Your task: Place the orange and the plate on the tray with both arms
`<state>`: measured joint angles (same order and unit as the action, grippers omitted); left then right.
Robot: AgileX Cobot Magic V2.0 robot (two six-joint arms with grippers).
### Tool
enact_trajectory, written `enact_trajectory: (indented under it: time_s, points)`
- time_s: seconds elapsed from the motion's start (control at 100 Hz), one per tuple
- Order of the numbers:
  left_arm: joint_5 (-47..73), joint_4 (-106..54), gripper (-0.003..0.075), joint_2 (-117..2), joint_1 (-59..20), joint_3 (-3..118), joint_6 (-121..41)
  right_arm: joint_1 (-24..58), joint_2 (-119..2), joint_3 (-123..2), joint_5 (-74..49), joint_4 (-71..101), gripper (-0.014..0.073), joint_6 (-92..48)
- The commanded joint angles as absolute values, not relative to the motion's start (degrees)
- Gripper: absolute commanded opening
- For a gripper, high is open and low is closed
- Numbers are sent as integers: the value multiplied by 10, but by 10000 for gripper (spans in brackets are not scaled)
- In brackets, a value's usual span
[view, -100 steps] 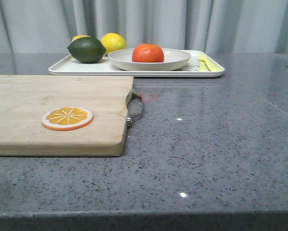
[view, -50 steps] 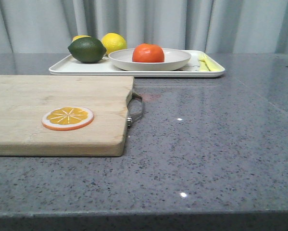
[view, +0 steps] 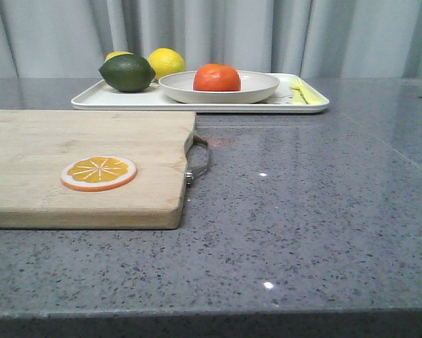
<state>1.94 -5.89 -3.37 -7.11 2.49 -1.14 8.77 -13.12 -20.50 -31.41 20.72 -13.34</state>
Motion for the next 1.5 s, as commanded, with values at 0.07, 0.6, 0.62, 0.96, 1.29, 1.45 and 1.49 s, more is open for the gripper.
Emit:
enact_trajectory:
  time_s: [0.07,0.6,0.62,0.96,1.29,1.45,1.49]
  points:
    - [-28,-16,-19,-10,-30,9,58,86,-136,-220,-276,214,-68,-138]
    - [23,-22,-19,21,7,-14,51,86,-136,-220,-278,214,-68,-138]
    - [23,-22,-19,21,7,-14,51,86,-136,-220,-278,214,-68,-138]
    - [23,-82,-19,21,7,-14,-25,86,-136,-220,-279,214,-68,-138]
    - [23,-72,-19,20,7,-14,-25,86,-136,-220,-279,214,-68,-138]
    - [23,-72,-19,20,7,-14,-25,86,-136,-220,-279,214,-68,-138]
    - [23,-72,-19,20,7,-14,-25,86,-136,-220,-279,214,-68,-138]
